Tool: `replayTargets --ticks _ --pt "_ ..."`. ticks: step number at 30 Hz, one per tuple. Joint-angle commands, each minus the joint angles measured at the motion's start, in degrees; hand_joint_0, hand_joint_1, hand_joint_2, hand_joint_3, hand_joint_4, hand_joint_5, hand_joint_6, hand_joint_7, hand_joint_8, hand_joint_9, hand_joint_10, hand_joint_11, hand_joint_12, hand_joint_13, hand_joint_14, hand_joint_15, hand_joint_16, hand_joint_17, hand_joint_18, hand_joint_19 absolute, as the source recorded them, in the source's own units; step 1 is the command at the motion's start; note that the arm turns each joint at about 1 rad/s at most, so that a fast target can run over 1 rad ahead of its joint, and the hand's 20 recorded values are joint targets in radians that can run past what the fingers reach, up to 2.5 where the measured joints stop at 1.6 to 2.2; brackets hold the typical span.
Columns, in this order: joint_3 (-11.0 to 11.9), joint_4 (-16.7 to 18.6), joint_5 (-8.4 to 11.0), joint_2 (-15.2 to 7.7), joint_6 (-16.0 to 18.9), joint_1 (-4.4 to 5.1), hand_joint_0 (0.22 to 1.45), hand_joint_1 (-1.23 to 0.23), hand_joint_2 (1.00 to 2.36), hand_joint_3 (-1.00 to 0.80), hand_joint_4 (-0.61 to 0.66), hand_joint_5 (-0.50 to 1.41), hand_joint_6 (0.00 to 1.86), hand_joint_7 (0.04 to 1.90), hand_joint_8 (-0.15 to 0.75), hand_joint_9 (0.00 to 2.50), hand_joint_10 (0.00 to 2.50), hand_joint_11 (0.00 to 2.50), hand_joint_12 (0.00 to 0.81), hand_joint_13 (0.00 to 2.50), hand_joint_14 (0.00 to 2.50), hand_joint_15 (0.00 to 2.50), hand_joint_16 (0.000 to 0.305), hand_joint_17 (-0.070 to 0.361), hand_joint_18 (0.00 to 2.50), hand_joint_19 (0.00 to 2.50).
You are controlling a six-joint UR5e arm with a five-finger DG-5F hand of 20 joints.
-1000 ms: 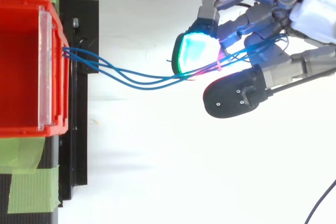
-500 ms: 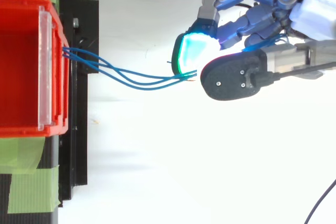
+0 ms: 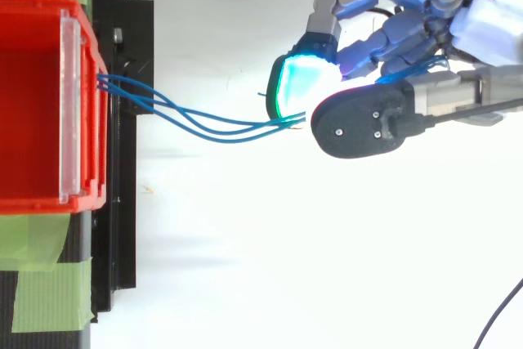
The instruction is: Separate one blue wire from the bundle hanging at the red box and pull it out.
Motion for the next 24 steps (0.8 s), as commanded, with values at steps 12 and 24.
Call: replayTargets --ticks 12,24 --pt "-0.05 -0.09 0.08 0.02 0.79 0.28 0.55 -0.9 1.0 -0.5 0.18 -0.26 0.84 1.01 0.297 0.84 0.0 1.7 0.297 1.22 2.5 0.38 0.046 0.102 1.15 1.27" --pt "0.04 0.0 0.08 0.02 0.97 0.54 0.65 -0.67 1.0 -0.5 0.15 -0.24 0.86 1.0 0.287 0.91 0.0 1.69 0.281 1.24 2.5 0.38 0.042 0.093 1.19 1.28"
